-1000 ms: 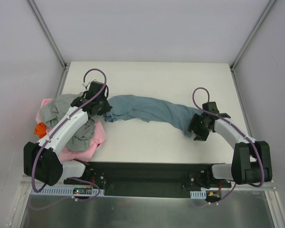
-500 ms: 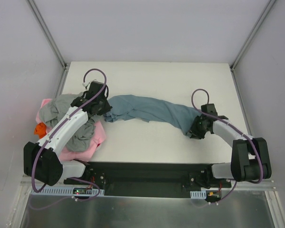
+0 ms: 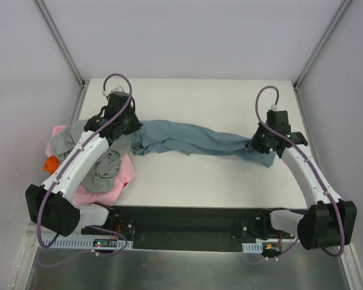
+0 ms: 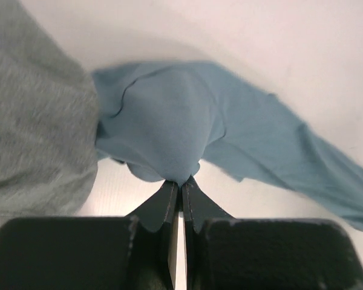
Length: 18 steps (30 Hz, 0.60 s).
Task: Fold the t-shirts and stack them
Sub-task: Flatten out the tshirt
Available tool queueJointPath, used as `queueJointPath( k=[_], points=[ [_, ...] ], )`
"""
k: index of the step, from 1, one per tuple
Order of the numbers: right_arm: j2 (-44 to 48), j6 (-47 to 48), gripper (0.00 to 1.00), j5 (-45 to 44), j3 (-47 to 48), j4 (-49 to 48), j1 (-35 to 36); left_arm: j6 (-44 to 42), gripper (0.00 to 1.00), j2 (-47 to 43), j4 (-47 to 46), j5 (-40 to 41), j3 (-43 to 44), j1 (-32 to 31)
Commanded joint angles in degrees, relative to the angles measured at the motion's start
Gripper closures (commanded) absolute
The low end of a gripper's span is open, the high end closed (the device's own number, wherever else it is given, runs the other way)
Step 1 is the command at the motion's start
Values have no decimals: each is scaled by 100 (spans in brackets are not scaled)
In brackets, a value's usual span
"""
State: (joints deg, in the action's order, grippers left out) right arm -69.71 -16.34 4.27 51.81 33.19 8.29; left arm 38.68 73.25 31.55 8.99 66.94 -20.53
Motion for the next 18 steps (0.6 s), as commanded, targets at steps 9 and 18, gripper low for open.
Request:
queueJointPath(
  k=[9, 18],
  points=[
    [-33, 1053, 99, -592, 4051, 1023, 23, -799, 100, 250, -70, 514, 2981, 49],
    [-1579, 2212, 99, -876, 7850, 593, -74, -1406, 100, 1980, -297, 437, 7039, 375]
  ],
)
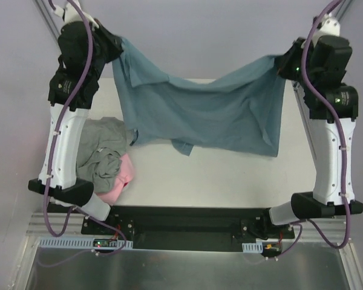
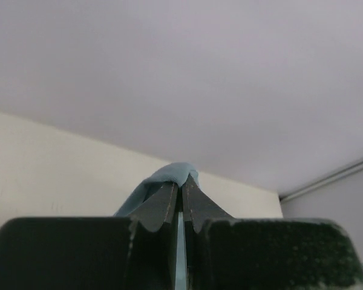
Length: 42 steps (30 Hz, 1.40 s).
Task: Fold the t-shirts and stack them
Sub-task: Flatten out the tshirt
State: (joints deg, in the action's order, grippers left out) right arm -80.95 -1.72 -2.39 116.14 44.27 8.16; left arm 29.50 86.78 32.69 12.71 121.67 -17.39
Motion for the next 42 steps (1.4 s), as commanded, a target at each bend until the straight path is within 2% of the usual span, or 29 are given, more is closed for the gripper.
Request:
queueJointPath(
  k=[1, 3, 7, 9, 11, 17, 27, 42],
  points=[
    [-509, 821, 99, -200, 1734, -655, -78, -637, 100, 777, -551, -109, 2214, 60],
    [-536, 997, 99, -139, 1798, -1200, -104, -752, 100, 1059, -885, -251, 2589, 69],
    [-422, 1225, 99, -279, 1860, -1684, -148, -1138, 100, 911, -2193, -576, 2450, 69],
    [-185, 1331, 99, -436, 1711, -2000, -175, -1209, 100, 788, -2494, -795, 2432, 60],
    [16, 1341, 99, -551, 1658, -2176, -201, -1315, 100, 700, -3037, -1172, 2423, 51],
    [456, 1173, 99, -779, 1465, -2265, -201, -1754, 100, 577, -4181, -1429, 2616, -63],
    [1125, 1516, 99, -1105, 858, -2169, -201, -2396, 100, 14, -4429, -1825, 2204, -300],
    [1283, 1587, 99, -1018, 1069, -1782, -201, -2897, 100, -452, -4297, -1737, 1642, -661]
  ],
)
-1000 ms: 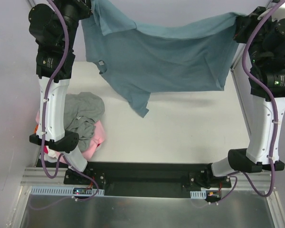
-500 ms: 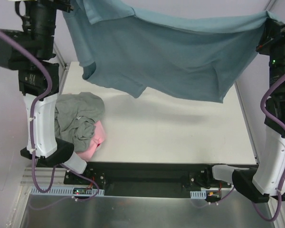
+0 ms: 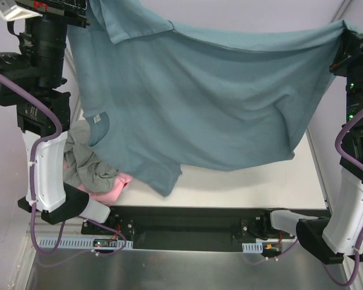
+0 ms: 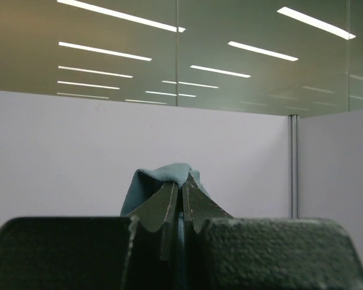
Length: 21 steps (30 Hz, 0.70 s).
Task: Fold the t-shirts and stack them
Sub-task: Flatten out the tshirt
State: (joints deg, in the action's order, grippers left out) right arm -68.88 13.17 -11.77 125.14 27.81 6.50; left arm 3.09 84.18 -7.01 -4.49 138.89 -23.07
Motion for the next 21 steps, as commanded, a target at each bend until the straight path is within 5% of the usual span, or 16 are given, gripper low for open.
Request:
queueJointPath(
  k=[1, 11, 21],
  points=[
    [68, 107, 99, -54, 168, -144, -35, -257, 100, -235, -328, -17, -107, -92],
    [-152, 177, 99, -132, 20, -276, -44, -318, 100, -183, -319, 422, -459, -101],
    [-530, 335, 99, -185, 89, -680, -35, -336, 100, 546, -626, 467, 225, -101]
  ],
)
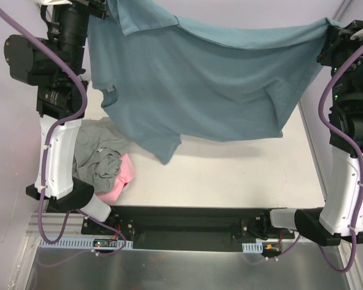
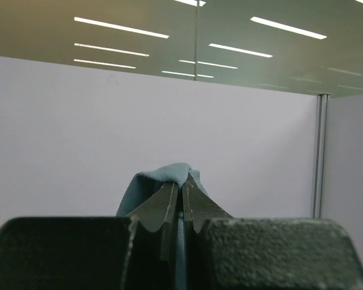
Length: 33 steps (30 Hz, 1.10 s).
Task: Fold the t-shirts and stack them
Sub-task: Flatten out the tshirt
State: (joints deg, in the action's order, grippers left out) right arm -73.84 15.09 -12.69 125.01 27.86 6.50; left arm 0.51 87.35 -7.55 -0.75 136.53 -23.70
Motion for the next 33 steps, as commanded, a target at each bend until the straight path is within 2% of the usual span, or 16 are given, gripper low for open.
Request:
queueJointPath(
  k=[1, 11, 17, 25, 33],
  points=[
    [-60, 152, 99, -85, 137, -720, -44, -78, 100, 273, -598, 93, 514, -29],
    [-482, 73, 99, 161, 340, -931, -35, -122, 100, 493, -634, 128, 577, -29],
    [-421, 117, 99, 223, 445, -1010, -44, -166, 100, 414, -616, 137, 603, -38],
    [-113, 213, 99, 56, 173, -966, -35, -271, 100, 90, -440, 146, 577, -38],
    [-43, 11, 99, 135, 182, -826, -35, -359, 100, -350, -265, 216, 199, -29]
  ],
)
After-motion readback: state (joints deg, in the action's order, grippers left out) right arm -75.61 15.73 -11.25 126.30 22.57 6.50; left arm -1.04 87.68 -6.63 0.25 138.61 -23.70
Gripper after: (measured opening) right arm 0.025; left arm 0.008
